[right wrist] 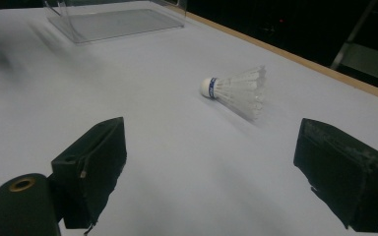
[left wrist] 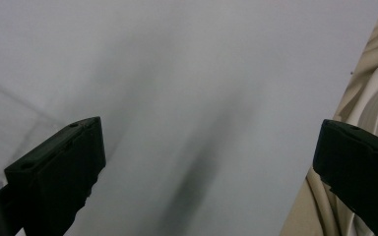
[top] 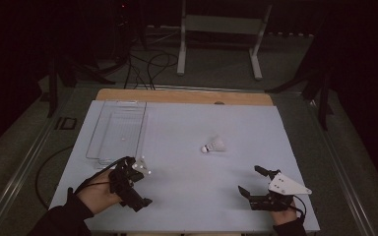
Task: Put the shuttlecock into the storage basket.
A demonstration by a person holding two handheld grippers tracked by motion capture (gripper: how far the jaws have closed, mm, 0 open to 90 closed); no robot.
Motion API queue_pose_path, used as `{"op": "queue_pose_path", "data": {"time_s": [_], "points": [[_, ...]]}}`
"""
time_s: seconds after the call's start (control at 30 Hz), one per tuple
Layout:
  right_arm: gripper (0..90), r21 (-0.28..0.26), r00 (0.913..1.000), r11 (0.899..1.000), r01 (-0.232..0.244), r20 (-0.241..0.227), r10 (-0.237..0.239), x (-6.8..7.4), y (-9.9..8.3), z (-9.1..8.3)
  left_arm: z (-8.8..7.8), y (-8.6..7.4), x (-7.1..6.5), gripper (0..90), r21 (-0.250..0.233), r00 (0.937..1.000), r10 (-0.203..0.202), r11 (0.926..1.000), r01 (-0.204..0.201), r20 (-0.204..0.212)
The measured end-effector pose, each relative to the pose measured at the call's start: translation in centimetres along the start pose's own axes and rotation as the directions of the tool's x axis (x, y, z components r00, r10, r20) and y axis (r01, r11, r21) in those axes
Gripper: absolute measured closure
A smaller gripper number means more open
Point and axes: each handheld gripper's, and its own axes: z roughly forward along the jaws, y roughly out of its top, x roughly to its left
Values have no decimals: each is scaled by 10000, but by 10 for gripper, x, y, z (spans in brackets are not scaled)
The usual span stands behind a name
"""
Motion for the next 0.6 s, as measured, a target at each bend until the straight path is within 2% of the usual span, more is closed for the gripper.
{"op": "queue_pose_path", "data": {"time_s": [0.13, 0.2, 0.6], "points": [[126, -10, 10000, 10000, 41, -12, -41, 0, 0, 0, 1, 6, -1, 1, 35, 9995, 292, 9996, -292, 137], [126, -3, 10000, 10000, 47, -10, -47, 0, 0, 0, 1, 8, -1, 1, -69, 9989, 278, 9996, -275, 377], [125, -11, 10000, 10000, 23, 9, -23, 0, 0, 0, -2, 23, -3, 2, -76, 9967, 696, 9976, -694, 426]]}}
